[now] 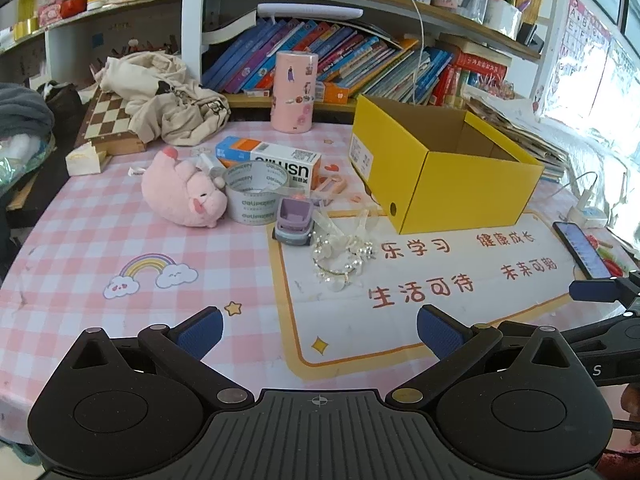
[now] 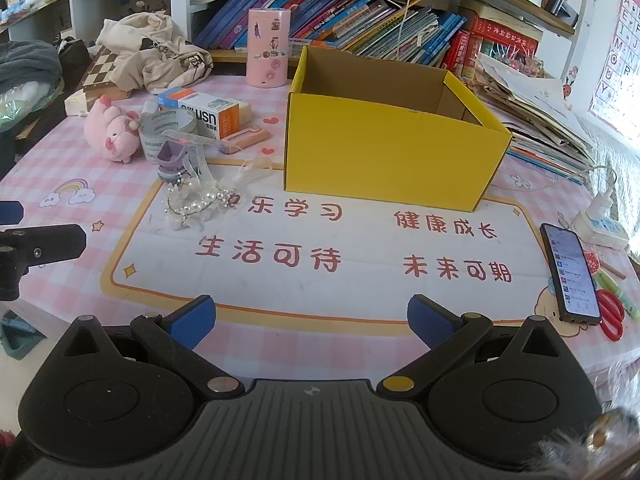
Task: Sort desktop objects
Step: 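Move both grippers toward the pearl hair accessory and plush pig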
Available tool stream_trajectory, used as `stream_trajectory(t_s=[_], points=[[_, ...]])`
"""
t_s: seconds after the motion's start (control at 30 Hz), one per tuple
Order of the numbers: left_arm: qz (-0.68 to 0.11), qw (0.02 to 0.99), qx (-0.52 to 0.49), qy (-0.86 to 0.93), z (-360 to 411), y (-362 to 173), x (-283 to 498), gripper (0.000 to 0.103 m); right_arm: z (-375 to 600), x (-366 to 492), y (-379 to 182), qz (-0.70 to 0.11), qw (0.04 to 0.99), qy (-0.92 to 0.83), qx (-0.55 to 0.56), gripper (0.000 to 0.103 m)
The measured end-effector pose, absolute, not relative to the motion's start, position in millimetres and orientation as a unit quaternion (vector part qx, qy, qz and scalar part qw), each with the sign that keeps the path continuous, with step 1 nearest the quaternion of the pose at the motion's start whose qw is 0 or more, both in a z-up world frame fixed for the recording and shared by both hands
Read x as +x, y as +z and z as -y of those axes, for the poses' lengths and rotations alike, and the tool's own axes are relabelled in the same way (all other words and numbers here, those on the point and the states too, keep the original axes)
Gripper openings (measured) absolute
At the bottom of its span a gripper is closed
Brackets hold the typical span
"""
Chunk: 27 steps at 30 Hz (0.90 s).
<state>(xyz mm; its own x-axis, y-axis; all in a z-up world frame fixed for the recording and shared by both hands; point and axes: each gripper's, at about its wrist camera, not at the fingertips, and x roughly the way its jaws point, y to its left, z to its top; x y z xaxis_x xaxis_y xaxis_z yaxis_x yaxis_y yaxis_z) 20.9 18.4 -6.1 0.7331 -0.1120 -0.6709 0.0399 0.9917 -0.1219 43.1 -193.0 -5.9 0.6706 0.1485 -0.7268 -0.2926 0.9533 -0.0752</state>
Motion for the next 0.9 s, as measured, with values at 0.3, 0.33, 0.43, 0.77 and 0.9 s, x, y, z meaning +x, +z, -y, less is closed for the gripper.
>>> stream_trajectory(t_s=[0.3,0.33,0.43,0.77,0.9], points=[[-0.374,0.924,-0.061,-0.047,-22,-10,23,0.103,189,46,-7,-0.39,0.906,0.13,-0.098,0.103],[-0.373,0.924,-0.062,-0.048,-22,-9,23,0.103,188,46,-7,-0.39,0.906,0.131,-0.098,0.103],[-0.369,0.925,-0.063,-0.059,-21,-8,22,0.103,188,48,-7,-0.389,0.906,0.132,-0.097,0.103],[-0.365,0.928,-0.044,-0.062,-16,-6,23,0.103,186,51,-6,-0.391,0.906,0.136,-0.092,0.103],[-0.344,0.935,-0.04,-0.078,-16,-1,19,0.103,183,54,-7,-0.393,0.904,0.137,-0.093,0.103]])
